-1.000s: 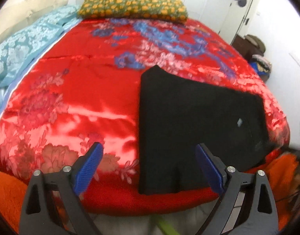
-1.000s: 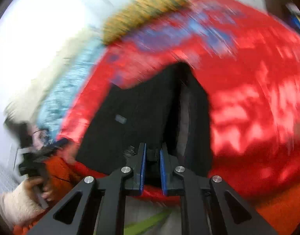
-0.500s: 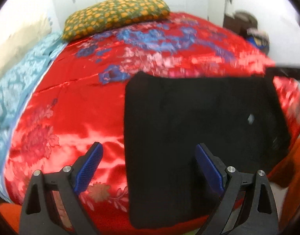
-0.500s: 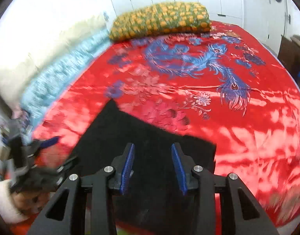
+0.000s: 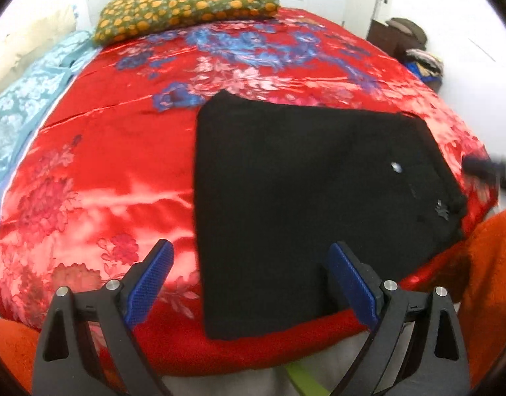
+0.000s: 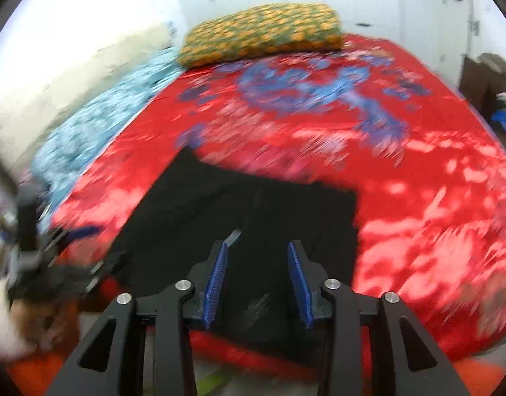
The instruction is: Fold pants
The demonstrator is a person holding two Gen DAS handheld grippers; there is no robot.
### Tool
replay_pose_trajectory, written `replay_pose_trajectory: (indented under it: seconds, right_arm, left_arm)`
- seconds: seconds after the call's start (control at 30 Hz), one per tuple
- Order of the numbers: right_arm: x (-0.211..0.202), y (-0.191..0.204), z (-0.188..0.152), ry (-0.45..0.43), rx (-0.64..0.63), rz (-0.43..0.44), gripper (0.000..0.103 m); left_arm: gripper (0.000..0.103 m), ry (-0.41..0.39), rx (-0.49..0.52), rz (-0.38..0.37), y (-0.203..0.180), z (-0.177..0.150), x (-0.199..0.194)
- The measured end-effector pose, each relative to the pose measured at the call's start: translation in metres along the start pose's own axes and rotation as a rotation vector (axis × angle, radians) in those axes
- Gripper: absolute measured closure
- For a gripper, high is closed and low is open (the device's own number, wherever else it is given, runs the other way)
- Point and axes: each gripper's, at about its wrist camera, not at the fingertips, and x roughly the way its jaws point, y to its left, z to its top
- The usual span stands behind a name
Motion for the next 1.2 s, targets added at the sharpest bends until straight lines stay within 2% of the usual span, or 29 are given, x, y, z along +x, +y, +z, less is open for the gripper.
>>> replay_pose_trajectory:
  seconds: [0.03,0.1,0.13,0.2,0.23,0.27,0.33,0.37,0.4,0.43,0.47,0.57,0.67,0.83,1.2]
  right_arm:
    - [0.004,0.002,-0.012,0.025,-0.006,0.002,0.063]
    - [0.030,-0.002,-0.042,0.145,0.014,-0.034,0.067]
    - [0.039,-0.009,-0.054,0.193,0.055,-0.024,0.071]
    - [0.051,-0.025,-0.075,0.325,0.156,-0.052,0.073]
    - [0.047,-0.030,-0.077,0.319,0.184,-0.051,0.073]
    - [0.035,-0.034,-0.072,0.257,0.202,-0.041,0.072]
    - [0.005,-0.034,-0.058,0.098,0.194,-0.036,0.049]
    - [-0.011,-0.034,-0.049,0.008,0.184,-0.049,0.016]
    - [-0.020,-0.035,-0.045,-0.055,0.178,-0.060,0.001]
    - [-0.029,-0.038,-0.038,-0.129,0.165,-0.062,0.000]
    - [-0.029,-0.045,-0.031,-0.146,0.157,-0.054,0.001]
    - [-0.010,-0.069,-0.022,-0.108,0.194,0.008,0.001]
    - [0.011,-0.094,-0.023,-0.076,0.282,0.083,0.001]
    - [0.020,-0.093,-0.035,-0.044,0.305,0.084,0.001]
    - [0.013,-0.091,-0.042,-0.043,0.295,0.070,0.001]
  left_arm:
    - [0.007,0.012,0.021,-0.001,-0.006,-0.001,0.002]
    - [0.007,0.053,0.052,0.013,-0.015,-0.005,0.011]
    - [0.007,0.089,0.062,0.024,-0.018,-0.009,0.017]
    - [0.007,0.087,0.056,0.026,-0.018,-0.012,0.013]
    - [0.007,0.074,0.046,0.009,-0.016,-0.011,0.006]
    - [0.007,0.054,0.036,0.002,-0.013,-0.009,0.001]
    - [0.006,-0.004,-0.002,0.003,-0.001,-0.002,-0.011]
    - [0.005,-0.018,-0.024,0.002,0.005,0.001,-0.013]
    - [0.004,-0.025,-0.049,-0.004,0.013,0.005,-0.013]
    - [0.004,-0.022,-0.081,-0.013,0.025,0.011,-0.009]
    - [0.004,-0.009,-0.102,-0.019,0.034,0.015,-0.004]
    - [0.005,0.015,-0.163,-0.024,0.058,0.020,0.008]
    - [0.004,0.017,-0.135,0.040,0.058,0.017,0.008]
    - [0.004,0.004,-0.056,0.126,0.047,0.014,0.003]
    - [0.004,0.024,-0.026,0.151,0.044,0.018,0.011]
